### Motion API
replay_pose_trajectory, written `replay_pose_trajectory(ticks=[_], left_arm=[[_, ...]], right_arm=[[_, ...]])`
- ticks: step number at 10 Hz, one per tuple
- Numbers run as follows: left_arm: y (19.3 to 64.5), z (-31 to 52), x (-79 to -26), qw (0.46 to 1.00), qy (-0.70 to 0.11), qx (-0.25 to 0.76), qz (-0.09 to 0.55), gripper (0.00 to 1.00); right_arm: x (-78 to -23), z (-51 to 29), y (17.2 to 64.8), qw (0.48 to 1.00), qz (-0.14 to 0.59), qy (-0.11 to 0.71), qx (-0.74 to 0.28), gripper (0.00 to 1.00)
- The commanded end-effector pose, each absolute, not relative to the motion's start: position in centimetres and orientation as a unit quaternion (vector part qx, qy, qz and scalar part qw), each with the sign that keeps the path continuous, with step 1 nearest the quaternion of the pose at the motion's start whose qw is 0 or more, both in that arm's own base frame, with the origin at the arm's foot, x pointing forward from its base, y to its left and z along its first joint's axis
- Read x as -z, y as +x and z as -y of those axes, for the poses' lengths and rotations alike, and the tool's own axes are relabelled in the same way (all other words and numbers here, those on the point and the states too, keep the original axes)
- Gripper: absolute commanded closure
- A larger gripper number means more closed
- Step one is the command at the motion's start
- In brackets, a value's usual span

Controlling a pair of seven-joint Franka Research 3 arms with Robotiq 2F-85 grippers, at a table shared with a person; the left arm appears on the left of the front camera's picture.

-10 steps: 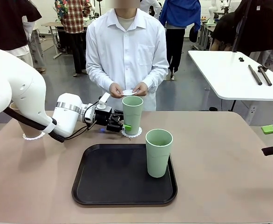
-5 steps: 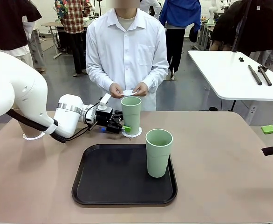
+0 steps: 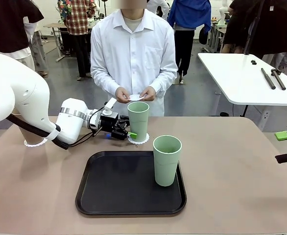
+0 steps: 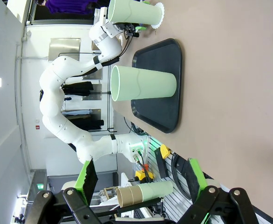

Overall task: Place coasters on the table and set cups on them.
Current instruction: Take one Reusable plastic cup from the Flat Tray and place it on a coaster set by the human.

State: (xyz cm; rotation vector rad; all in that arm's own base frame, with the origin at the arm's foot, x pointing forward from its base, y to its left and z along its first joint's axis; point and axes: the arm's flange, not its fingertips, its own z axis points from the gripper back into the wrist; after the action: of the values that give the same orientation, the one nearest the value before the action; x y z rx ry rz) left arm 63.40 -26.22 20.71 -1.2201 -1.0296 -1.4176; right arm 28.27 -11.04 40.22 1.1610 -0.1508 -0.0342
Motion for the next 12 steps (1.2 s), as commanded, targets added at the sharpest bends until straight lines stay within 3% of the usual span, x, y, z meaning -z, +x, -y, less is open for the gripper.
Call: replay_pose_trajectory(ticks=[1,7,10,12], left_arm=[[63.7,25.9,-21.6,0.490,-0.493,0.594,0.405,0.00],[64.0,23.9,-22.9,0.541,-0.443,0.612,0.370,0.00],[61.1,21.5,-27.3,0.622,-0.380,0.622,0.286,0.00],[57.2,20.6,-33.1,0.691,-0.313,0.598,0.260,0.00]], right_arm=[[-40.2,11.0,28.4,0.829,0.074,0.555,0.014,0.00],[-40.2,11.0,28.4,0.829,0.074,0.555,0.014,0.00],[-40.2,11.0,28.4,0.829,0.074,0.555,0.014,0.00],[-40.2,11.0,28.4,0.829,0.074,0.555,0.014,0.00]])
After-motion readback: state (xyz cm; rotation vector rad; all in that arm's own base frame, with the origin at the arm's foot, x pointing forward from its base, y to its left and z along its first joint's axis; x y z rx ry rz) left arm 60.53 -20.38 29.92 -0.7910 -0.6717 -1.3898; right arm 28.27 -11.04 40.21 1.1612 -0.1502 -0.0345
